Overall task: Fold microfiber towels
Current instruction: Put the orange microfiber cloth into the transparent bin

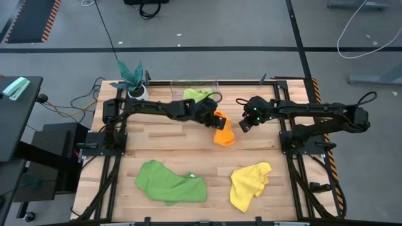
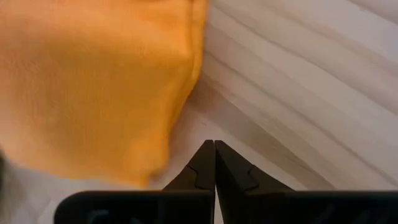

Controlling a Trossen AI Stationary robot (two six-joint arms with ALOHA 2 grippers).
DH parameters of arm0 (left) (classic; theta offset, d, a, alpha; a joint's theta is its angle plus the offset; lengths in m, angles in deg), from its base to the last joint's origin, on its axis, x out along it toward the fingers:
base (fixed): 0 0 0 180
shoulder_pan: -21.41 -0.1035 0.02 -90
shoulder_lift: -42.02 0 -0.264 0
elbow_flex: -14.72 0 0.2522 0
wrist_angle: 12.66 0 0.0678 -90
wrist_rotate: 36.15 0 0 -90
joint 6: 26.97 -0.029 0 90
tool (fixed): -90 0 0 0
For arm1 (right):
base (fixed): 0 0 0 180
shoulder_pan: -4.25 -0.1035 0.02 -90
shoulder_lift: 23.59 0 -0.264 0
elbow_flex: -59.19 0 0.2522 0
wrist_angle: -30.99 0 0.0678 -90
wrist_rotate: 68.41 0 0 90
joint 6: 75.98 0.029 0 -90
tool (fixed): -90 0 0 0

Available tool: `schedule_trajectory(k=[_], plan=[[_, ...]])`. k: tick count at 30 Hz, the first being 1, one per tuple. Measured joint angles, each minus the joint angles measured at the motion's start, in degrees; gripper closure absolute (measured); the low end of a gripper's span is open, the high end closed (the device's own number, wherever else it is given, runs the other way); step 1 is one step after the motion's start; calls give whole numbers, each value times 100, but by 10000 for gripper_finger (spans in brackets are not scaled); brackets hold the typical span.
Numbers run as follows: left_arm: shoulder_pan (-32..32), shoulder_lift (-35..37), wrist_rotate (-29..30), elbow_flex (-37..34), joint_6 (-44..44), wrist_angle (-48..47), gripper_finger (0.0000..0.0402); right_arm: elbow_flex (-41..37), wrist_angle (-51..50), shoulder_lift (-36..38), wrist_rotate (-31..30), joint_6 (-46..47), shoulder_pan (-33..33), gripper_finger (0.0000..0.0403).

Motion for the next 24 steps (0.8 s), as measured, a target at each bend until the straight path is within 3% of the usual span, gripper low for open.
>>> schedule_trajectory(k=[8,21,24], plan=[[-358,-4,-7,1139,-771,-1269,393,0,193,-7,0,0,0,393],[-1095,2,-57,2610,-1687,-2466,393,0,206,-7,-33,-42,0,393],[-1351,2,-288,2792,-1708,-2594,393,0,205,-7,-59,-42,0,394]])
